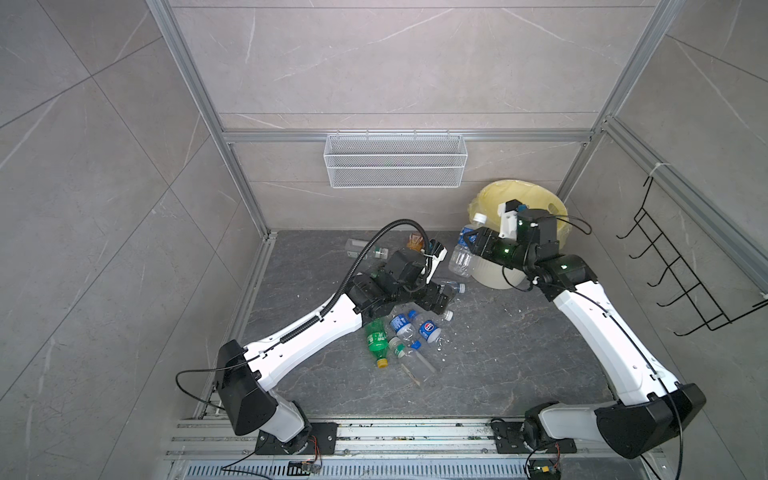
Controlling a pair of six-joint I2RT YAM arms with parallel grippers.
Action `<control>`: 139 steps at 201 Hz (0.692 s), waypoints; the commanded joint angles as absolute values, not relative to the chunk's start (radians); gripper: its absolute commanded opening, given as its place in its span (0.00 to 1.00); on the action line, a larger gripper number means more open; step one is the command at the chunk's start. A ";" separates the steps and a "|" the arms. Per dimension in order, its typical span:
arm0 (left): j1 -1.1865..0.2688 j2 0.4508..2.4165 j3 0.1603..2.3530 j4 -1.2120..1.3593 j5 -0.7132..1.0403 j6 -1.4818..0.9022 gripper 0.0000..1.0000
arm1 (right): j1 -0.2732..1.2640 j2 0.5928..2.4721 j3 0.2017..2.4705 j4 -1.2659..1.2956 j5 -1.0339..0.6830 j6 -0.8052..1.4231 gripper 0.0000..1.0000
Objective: Throw the plastic bottles in the bin
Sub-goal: 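Raise both bottles over the bin and open both grippers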
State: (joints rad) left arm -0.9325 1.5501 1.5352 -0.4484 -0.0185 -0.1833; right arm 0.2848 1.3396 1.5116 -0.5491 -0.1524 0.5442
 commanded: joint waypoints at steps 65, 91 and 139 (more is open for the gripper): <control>-0.983 1.771 1.960 -0.397 -0.016 -0.024 1.00 | 0.093 1.311 1.868 -0.652 -0.015 0.416 0.49; -0.991 1.831 2.049 -0.387 -0.004 -0.017 1.00 | 0.075 1.310 1.952 -0.675 0.057 0.378 0.49; -0.995 1.877 2.103 -0.344 0.011 0.004 1.00 | 0.061 1.352 2.015 -0.645 0.084 0.347 0.49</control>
